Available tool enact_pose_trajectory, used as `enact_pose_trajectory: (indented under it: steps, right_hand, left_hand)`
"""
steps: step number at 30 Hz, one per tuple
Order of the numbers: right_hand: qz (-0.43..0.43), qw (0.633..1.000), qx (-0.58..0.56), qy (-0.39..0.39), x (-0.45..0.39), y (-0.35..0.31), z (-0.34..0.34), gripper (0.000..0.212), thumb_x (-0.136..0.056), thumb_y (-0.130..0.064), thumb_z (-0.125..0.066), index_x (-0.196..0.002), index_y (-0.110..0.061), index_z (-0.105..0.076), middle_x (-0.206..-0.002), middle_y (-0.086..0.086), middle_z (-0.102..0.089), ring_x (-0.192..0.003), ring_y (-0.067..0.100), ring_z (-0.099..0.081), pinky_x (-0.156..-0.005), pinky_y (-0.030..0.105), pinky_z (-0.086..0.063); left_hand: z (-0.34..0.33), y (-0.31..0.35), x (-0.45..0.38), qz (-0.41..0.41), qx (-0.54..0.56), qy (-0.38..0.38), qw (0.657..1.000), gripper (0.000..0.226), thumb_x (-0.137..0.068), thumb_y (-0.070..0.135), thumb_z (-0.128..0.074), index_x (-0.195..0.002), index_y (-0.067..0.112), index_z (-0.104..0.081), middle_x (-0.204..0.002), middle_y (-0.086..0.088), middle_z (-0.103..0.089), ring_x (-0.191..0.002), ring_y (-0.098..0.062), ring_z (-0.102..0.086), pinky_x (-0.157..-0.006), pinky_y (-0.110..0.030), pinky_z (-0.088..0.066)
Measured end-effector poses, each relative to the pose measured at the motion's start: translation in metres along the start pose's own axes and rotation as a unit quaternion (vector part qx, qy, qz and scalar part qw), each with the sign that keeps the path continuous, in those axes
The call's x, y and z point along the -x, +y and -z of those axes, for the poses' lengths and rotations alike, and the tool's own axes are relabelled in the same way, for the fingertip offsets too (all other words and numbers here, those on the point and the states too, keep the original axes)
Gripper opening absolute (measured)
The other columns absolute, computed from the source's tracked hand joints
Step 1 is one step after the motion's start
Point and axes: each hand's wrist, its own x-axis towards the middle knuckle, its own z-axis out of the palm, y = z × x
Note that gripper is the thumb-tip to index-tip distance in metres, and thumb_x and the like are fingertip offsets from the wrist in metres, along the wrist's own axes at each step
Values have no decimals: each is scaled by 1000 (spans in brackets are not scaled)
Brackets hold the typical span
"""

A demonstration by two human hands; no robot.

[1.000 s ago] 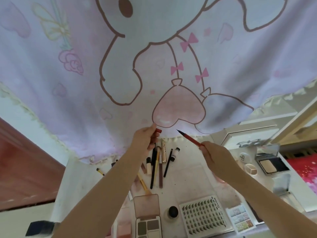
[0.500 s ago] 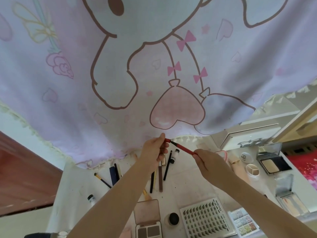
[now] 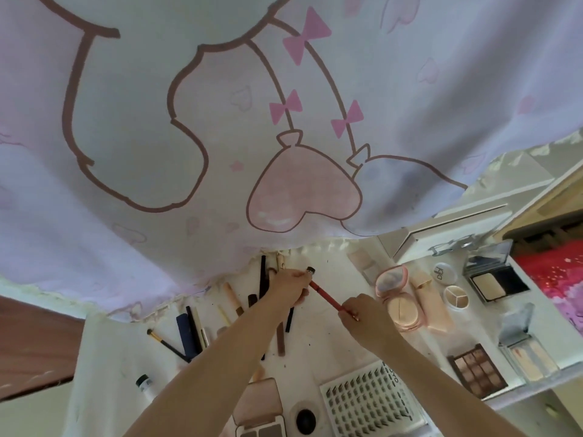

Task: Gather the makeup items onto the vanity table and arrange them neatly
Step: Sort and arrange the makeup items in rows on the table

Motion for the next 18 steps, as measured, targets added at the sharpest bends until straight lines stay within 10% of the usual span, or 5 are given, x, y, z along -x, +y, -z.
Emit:
enact_pose_trajectory:
  steps: [7,12,18]
  right_hand:
    - [-135,990,-16,-29,-29,23,-35,26,-89,-25,-46,-99,-10,-65,-104,6,-61,-97,18,-57,-73,18,-36]
    - [-178,983,-6,-33,-44,34,-43,28,-90,-25,-42,-99,-7,-62,-104,7,-60,-95,22,-58,-79,27,-45]
    - [-188,981,20,-35,-53,37,-43,27,-89,-29,-45,-101,-9,-58,-104,8,-57,-96,25,-57,-77,30,-44]
  left_hand:
    - [-38,5,-62,-32,-211,25,977,9,-87,16,-56,-88,11,-49,-88,-3,-57,-55,-6,-53,-46,-18,-40]
    - [-57,10,-94,-37,-295,16,955,9,-86,16,-56,-84,10,-50,-91,-9,-63,-85,-26,-65,-79,-34,-50]
    - [-63,3,-107,-28,-376,-7,926,27,-88,22,-50,-64,13,-41,-61,3,-45,-67,-18,-49,-49,-22,-32]
